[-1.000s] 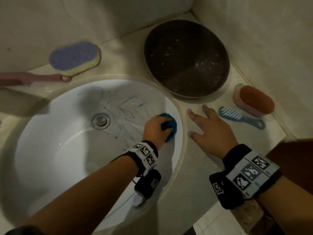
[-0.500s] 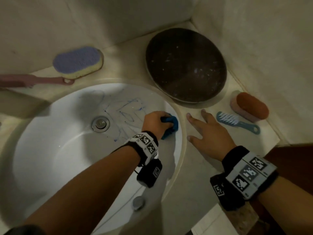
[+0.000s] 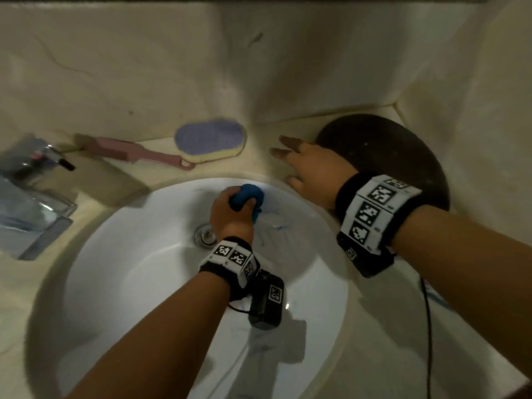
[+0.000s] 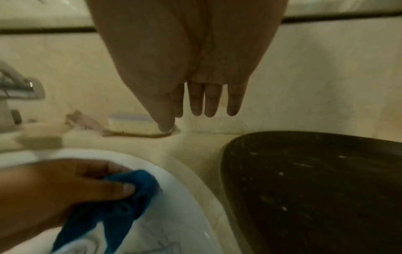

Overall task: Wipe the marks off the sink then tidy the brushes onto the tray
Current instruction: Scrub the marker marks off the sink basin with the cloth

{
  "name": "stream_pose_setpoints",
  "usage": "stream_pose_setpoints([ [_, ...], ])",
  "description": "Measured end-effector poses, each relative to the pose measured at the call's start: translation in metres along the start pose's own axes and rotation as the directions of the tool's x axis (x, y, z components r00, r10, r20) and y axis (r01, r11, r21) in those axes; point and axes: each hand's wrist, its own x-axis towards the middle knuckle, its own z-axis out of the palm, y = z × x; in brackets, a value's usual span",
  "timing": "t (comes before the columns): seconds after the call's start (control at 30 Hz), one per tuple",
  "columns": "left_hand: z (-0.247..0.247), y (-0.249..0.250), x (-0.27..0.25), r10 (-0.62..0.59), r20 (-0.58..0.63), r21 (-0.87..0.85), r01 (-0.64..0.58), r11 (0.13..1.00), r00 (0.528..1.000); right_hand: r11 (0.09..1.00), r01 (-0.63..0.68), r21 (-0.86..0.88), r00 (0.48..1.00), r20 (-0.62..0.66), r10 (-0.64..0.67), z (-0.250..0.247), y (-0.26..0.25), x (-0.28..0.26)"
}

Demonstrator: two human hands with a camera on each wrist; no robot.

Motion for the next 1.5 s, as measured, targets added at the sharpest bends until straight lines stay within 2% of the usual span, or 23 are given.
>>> stream_pose_setpoints([
  [0.07, 0.012, 0.007, 0.001, 0.006, 0.0, 0.062, -0.006, 0.998, 1.0, 0.998, -0.005, -0.07, 0.996, 0.084, 0.01, 0.007, 0.001, 0.02],
  [0.13, 0.026, 0.011, -0.007, 0.039, 0.063, 0.163, -0.049, 0.985, 0.997, 0.996, -0.01, -0.088, 0.987, 0.157, 0.024, 0.015, 0.003, 0.033],
  [0.23, 0.031, 0.006, -0.014, 0.06, 0.096, 0.173, -0.076, 0.982, 0.994, 1.0, -0.005, -0.027, 0.985, 0.172, 0.009, 0.022, 0.006, 0.04],
  [0.3, 0.016, -0.001, -0.007, 0.02, 0.005, 0.077, -0.02, 0.997, 1.0, 1.0, 0.011, 0.022, 0.989, 0.144, -0.014, 0.02, 0.009, 0.04],
  [0.33, 0.003, -0.004, -0.001, -0.015, -0.078, 0.018, 0.016, 1.0, 0.997, 0.999, 0.019, 0.039, 0.992, 0.127, -0.023, 0.018, 0.011, 0.04],
  [0.43, -0.036, -0.013, 0.012, -0.098, -0.341, -0.118, 0.061, 0.991, 0.935, 0.997, 0.032, 0.076, 0.994, 0.101, -0.04, 0.016, 0.01, 0.039],
  [0.5, -0.043, -0.014, 0.017, -0.127, -0.42, -0.171, 0.059, 0.984, 0.899, 0.996, 0.044, 0.079, 0.995, 0.082, -0.05, 0.018, 0.009, 0.039],
  [0.57, -0.03, -0.011, 0.019, -0.164, -0.407, -0.204, 0.086, 0.975, 0.899, 0.996, 0.051, 0.073, 0.996, 0.071, -0.056, 0.021, 0.011, 0.039],
  [0.67, 0.007, -0.004, 0.01, -0.167, -0.224, -0.233, 0.113, 0.966, 0.96, 0.997, 0.056, 0.052, 0.995, 0.079, -0.06, 0.025, 0.012, 0.041],
  [0.73, 0.015, 0.001, 0.003, -0.153, -0.161, -0.262, 0.107, 0.959, 0.975, 0.998, 0.053, 0.028, 0.994, 0.095, -0.056, 0.025, 0.013, 0.042],
  [0.8, -0.002, 0.003, 0.005, -0.189, -0.247, -0.304, 0.109, 0.946, 0.95, 0.998, 0.053, 0.019, 0.992, 0.115, -0.054, 0.024, 0.013, 0.043],
  [0.9, -0.042, -0.003, 0.021, -0.197, -0.471, -0.27, 0.072, 0.96, 0.86, 0.998, 0.064, 0.024, 0.992, 0.106, -0.066, 0.021, 0.013, 0.042],
  [0.97, -0.052, -0.006, 0.028, -0.19, -0.524, -0.26, 0.057, 0.964, 0.83, 0.996, 0.078, 0.034, 0.994, 0.071, -0.08, 0.022, 0.012, 0.04],
  [1.03, -0.038, -0.003, 0.029, -0.205, -0.502, -0.282, 0.065, 0.957, 0.84, 0.996, 0.088, 0.027, 0.994, 0.054, -0.09, 0.023, 0.012, 0.04],
  [1.17, 0.013, -0.005, 0.019, -0.247, -0.299, -0.413, 0.108, 0.904, 0.922, 0.997, 0.063, 0.034, 0.995, 0.078, -0.066, 0.024, 0.014, 0.043],
  [1.23, 0.012, -0.011, 0.02, -0.239, -0.276, -0.405, 0.113, 0.907, 0.931, 0.998, 0.058, 0.034, 0.995, 0.085, -0.061, 0.024, 0.015, 0.044],
  [1.3, -0.011, -0.019, 0.025, -0.224, -0.356, -0.327, 0.104, 0.939, 0.907, 0.998, 0.057, 0.037, 0.995, 0.082, -0.06, 0.024, 0.014, 0.044],
  [1.37, -0.045, -0.028, 0.033, -0.256, -0.48, -0.3, 0.118, 0.947, 0.839, 0.998, 0.056, 0.028, 0.995, 0.078, -0.058, 0.023, 0.013, 0.044],
  [1.43, -0.072, -0.033, 0.037, -0.28, -0.555, -0.337, 0.095, 0.937, 0.783, 0.998, 0.056, 0.027, 0.996, 0.073, -0.058, 0.024, 0.012, 0.043],
  [1.5, -0.07, -0.029, 0.038, -0.274, -0.574, -0.331, 0.088, 0.94, 0.771, 0.998, 0.062, 0.024, 0.996, 0.057, -0.063, 0.024, 0.012, 0.043],
])
